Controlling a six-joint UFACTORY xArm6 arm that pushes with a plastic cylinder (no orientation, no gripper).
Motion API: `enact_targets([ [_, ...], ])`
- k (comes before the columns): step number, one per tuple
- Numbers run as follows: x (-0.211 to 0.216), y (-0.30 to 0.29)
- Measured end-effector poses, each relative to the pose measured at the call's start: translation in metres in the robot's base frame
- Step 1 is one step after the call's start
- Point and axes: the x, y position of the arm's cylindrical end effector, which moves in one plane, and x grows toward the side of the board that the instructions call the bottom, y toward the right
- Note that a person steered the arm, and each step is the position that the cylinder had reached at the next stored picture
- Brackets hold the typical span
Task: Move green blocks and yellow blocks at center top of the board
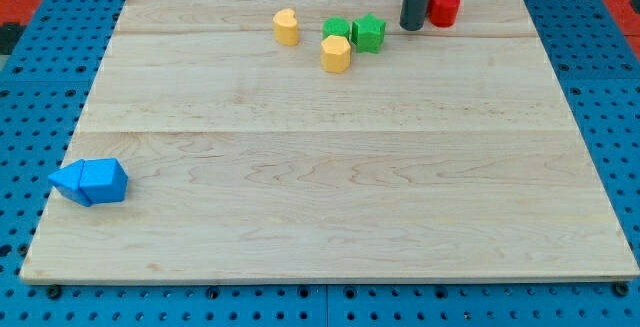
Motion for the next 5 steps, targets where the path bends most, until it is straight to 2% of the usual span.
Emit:
enact_targets([
  [1,0.04,-0.058],
  [2,0.054,-0.128],
  [3,0.037,-0.115],
  [4,0.053,-0.047],
  [5,0.045,-0.03],
])
